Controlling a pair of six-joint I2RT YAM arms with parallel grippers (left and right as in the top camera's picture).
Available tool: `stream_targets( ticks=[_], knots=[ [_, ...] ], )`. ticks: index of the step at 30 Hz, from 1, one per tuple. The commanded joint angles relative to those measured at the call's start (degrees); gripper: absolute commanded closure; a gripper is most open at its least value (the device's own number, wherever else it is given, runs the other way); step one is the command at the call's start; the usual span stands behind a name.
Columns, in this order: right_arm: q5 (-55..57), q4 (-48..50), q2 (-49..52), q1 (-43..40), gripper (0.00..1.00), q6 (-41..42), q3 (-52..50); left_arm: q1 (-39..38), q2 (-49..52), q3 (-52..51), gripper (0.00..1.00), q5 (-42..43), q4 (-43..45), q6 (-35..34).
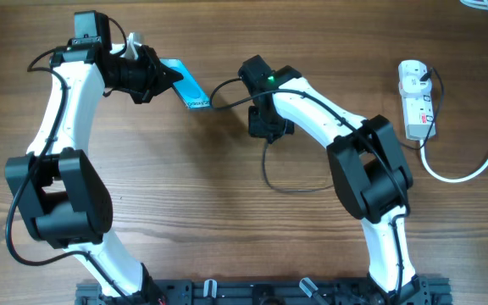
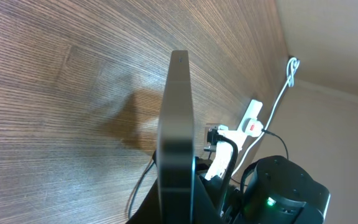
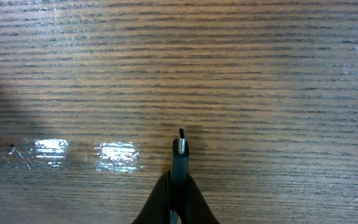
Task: Plug charger to phone and switch on socket
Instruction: 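Lift the cable plug with the right gripper toward the phone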
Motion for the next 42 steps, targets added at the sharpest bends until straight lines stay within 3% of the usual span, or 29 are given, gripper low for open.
stream_targets(
  ticks=[1, 5, 13, 16, 22, 27, 35, 39, 42],
  knots=[
    [-0.76, 0.81, 1.31, -1.14, 0.96, 0.35, -1.40, -0.22, -1.92, 0.87, 0.96, 0.98, 0.09, -0.55],
    [-1.33, 0.81, -5.81, -1.64, 0.96, -1.95, -1.40, -0.22, -1.92, 0.87, 0.96, 0.98, 0.11, -0.57],
    [-21.55, 1.92, -21.00, -3.72, 0.96, -17.57, -1.40, -0.22, -1.92, 0.87, 0.96, 1.42, -0.87, -0.04],
    [-31.63, 0.81, -25.77, -5.90, 0.96, -21.90, -2.45, -0.22, -1.92, 0.87, 0.96, 8.66, -0.92, 5.90],
    [-52.72, 7.82, -35.67, -8.61, 0.96, -27.02, -15.19, -0.22, -1.92, 0.87, 0.96, 29.51, -0.50, 18.93],
    [-65.05, 17.51, -37.20, -8.52, 0.96, -25.53, -23.63, -0.22, -1.92, 0.87, 0.96, 36.50, -0.13, 20.63],
    [-67.49, 39.76, -37.20, -6.91, 0.96, -6.23, -32.20, -0.44, -1.92, 0.87, 0.96, 39.04, 5.97, 20.70],
    [-68.50, 44.72, -37.16, -5.57, 0.96, -3.45, -32.83, -1.75, -1.92, 0.87, 0.96, 45.68, 9.81, 20.50],
    [-68.48, 46.49, -37.16, -5.14, 0.96, -2.84, -32.83, -2.93, -1.92, 0.87, 0.96, 46.01, 10.12, 18.95]
  ],
)
